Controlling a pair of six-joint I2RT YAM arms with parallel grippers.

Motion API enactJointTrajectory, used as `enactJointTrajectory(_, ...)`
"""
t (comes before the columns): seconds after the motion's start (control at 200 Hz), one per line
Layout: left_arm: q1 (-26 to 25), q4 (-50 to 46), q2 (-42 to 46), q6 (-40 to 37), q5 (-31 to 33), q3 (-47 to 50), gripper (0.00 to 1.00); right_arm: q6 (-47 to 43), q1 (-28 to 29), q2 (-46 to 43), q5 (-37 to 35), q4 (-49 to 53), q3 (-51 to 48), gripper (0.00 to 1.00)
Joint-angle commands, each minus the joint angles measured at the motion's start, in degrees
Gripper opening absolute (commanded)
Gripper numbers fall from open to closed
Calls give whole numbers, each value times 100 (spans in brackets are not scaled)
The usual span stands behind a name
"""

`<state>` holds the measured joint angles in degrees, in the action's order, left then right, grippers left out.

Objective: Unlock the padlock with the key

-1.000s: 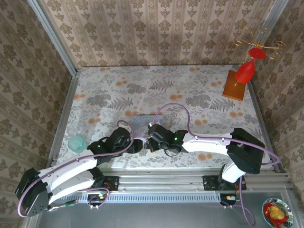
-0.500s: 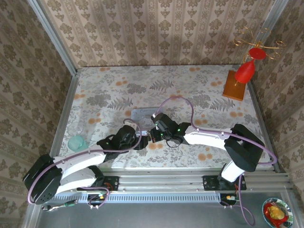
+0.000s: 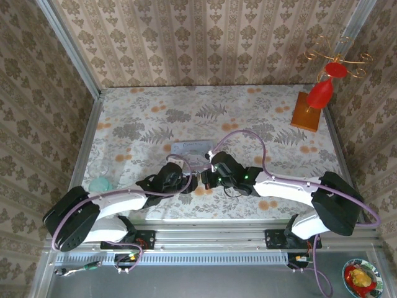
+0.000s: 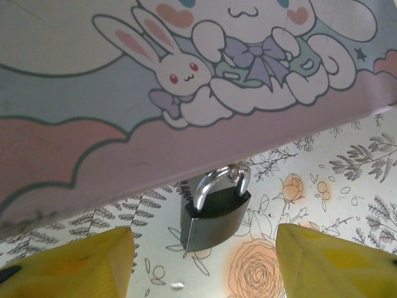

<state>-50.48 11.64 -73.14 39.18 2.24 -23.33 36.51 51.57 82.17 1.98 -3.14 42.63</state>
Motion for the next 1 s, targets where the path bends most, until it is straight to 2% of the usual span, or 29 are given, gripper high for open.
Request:
enactJointTrajectory(0.0, 47, 464, -177, 64, 56, 31, 62, 361, 2, -186, -37, -407, -231, 0)
enactJointTrajectory(0.37, 138, 835, -758, 116, 10, -95, 58, 496, 2, -669, -272, -397, -566, 0)
enactJointTrajectory(0.6, 135, 1035, -1120, 134, -130, -231, 49, 550, 10, -724, -286, -462, -671, 0)
enactJointTrajectory(0.995, 66, 722, -1034, 3, -63, -350, 33, 623, 3, -717, -355, -410, -704, 0)
